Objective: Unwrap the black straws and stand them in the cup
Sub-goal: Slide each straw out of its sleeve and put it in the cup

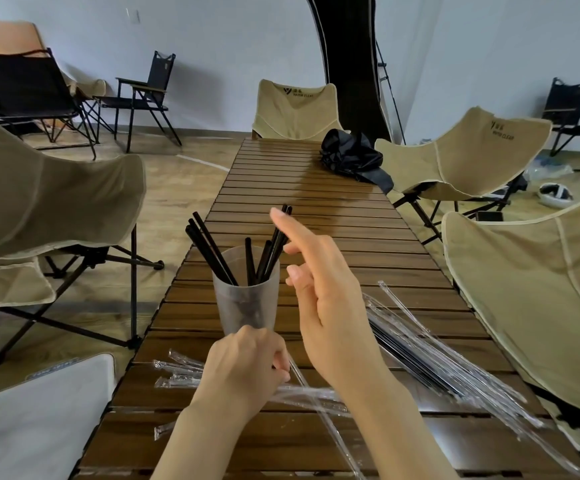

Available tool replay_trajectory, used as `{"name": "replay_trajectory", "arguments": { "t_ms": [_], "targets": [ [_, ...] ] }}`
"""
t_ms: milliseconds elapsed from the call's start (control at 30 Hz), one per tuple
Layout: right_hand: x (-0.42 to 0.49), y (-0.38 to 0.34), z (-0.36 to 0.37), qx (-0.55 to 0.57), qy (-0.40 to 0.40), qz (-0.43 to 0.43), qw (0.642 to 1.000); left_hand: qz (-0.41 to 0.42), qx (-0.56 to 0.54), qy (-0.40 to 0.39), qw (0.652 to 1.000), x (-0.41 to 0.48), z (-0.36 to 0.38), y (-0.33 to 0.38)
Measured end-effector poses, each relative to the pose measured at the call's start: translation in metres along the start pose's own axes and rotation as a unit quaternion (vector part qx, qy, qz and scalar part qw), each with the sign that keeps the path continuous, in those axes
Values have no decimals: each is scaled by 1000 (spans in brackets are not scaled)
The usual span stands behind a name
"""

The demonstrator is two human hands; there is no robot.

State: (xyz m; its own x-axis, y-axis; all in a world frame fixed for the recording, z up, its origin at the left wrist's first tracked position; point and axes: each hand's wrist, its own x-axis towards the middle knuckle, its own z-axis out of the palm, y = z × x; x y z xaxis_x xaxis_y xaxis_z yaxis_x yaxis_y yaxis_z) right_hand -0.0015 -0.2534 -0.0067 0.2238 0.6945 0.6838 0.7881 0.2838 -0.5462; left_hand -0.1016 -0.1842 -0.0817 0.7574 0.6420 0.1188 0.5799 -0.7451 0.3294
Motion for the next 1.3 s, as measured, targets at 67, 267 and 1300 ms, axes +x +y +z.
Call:
{"name": "replay_trajectory", "arguments": {
  "t_ms": [67,267,1300],
  "targets": [
    [-1,4,1,-14,-46,-13,999,1,1,10,1000,-1,1,0],
    [-9,17,4,-132,-103,15,986,0,9,16,1000,-5,-4,0],
    [-62,105,-34,-320,-210,460,801,-23,-57,-7,998,-8,-12,-10]
  ]
}}
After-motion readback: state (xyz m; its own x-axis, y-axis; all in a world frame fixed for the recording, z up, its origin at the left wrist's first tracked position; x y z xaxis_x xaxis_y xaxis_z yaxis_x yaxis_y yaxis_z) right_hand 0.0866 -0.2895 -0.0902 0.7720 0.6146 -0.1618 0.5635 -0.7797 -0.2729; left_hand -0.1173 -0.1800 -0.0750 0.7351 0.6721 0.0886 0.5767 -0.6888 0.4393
